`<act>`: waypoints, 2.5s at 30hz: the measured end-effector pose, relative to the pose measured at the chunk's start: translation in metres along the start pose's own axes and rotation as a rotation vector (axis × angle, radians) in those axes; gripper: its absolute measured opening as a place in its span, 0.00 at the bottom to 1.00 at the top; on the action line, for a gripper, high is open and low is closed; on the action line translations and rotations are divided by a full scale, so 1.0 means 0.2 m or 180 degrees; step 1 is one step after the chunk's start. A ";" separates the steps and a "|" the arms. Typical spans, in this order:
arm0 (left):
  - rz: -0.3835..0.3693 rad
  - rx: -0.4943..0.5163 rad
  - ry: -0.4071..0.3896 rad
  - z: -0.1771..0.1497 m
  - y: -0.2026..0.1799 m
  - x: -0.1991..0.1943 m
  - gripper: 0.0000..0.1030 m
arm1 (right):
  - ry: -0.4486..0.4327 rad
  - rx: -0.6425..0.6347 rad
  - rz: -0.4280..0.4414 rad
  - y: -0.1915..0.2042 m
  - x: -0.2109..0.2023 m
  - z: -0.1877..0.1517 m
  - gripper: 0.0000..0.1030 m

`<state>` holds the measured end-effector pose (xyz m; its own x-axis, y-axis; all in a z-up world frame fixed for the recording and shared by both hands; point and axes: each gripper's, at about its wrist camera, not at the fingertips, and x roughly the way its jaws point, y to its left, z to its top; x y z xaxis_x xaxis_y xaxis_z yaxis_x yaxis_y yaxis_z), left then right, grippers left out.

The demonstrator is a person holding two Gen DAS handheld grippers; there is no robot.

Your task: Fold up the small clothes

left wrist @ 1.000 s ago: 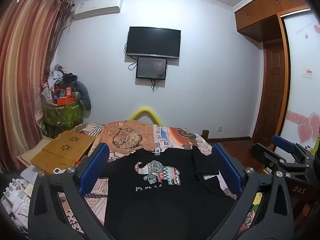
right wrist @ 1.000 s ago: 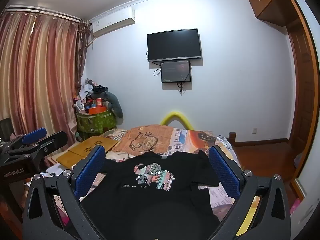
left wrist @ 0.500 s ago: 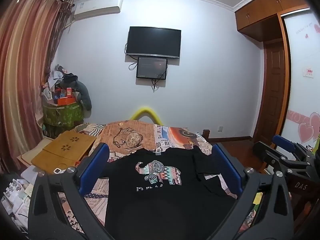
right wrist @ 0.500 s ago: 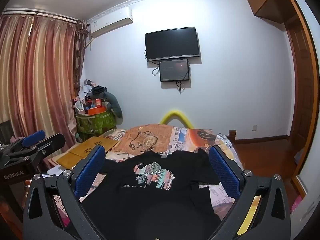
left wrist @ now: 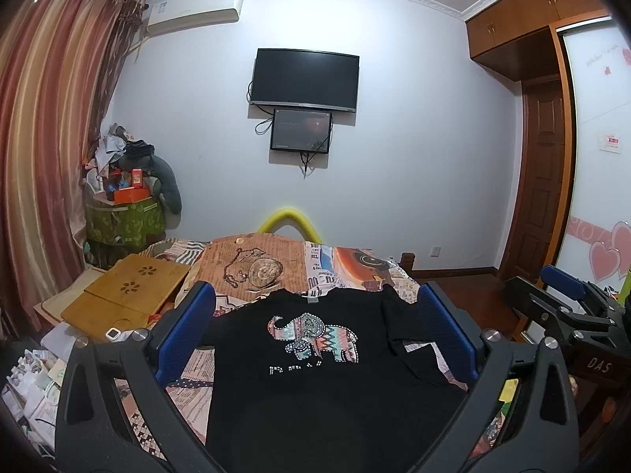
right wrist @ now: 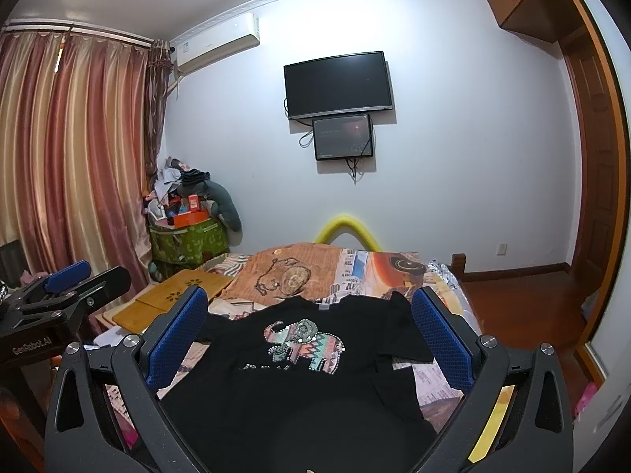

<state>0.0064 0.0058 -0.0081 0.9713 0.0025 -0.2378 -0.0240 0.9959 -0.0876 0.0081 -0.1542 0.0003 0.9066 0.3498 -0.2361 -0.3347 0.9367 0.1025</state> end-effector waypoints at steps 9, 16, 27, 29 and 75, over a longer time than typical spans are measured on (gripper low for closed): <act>0.0027 -0.0024 0.0014 -0.01 0.02 0.00 1.00 | -0.0002 -0.0002 0.0005 0.01 0.00 0.00 1.00; 0.0048 -0.0047 0.0027 0.00 0.02 0.00 1.00 | -0.0001 0.0005 0.0009 0.01 0.00 0.00 1.00; 0.0052 -0.0054 0.0043 -0.01 0.03 0.01 1.00 | 0.0008 0.0009 0.0006 0.01 0.00 -0.01 1.00; 0.0054 -0.0051 0.0049 -0.01 0.03 0.01 1.00 | 0.0012 0.0010 0.0008 0.02 0.00 -0.01 1.00; 0.0243 0.0035 0.0784 0.05 0.36 0.89 1.00 | 0.0370 -0.0028 -0.0271 -0.29 0.49 0.05 1.00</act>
<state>0.1809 0.0794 -0.0464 0.8798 0.0568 -0.4719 -0.0911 0.9946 -0.0501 0.1194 -0.1748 -0.0202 0.8962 0.2677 -0.3539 -0.2605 0.9630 0.0689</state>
